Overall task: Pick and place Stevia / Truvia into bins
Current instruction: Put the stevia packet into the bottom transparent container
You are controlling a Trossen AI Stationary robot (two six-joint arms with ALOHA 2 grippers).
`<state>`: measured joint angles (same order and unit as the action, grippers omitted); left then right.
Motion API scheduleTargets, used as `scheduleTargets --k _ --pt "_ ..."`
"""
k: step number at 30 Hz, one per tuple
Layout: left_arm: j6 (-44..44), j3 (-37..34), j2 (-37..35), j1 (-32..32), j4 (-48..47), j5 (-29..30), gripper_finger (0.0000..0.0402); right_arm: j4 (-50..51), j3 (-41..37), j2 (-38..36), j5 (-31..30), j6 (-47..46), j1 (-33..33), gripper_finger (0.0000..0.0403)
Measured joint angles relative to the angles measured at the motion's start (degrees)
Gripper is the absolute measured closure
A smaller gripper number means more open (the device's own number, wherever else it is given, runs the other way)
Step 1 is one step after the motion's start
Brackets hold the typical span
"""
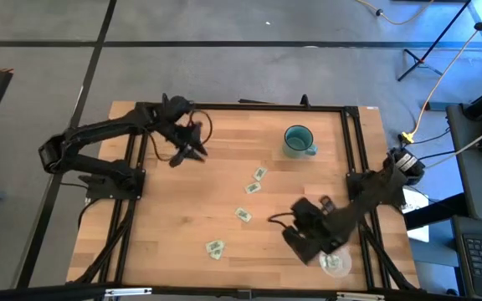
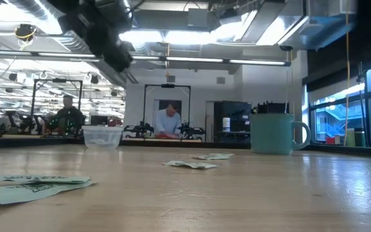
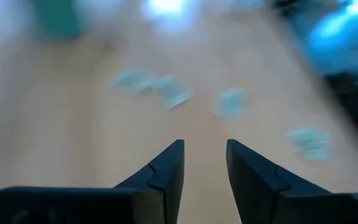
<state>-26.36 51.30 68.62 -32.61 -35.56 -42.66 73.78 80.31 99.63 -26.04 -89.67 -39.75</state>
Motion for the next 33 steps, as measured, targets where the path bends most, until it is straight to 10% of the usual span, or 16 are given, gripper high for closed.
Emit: scheduleTargets --k 4,11,33 --pt "-0.2 -6.0 0.1 3.5 10.1 -12.0 0.0288 -7.0 0.0 0.0 0.0 17.5 6.9 0.0313" --pt "6.8 -14.2 -0.4 9.6 24.1 -11.1 0.0288 -20.0 0.0 0.0 3.1 42.5 18.0 0.0313" --pt "32.8 -34.9 -10.3 27.0 62.9 19.7 0.0288 -44.1 -0.1 13.4 20.6 76.5 23.1 0.0313"
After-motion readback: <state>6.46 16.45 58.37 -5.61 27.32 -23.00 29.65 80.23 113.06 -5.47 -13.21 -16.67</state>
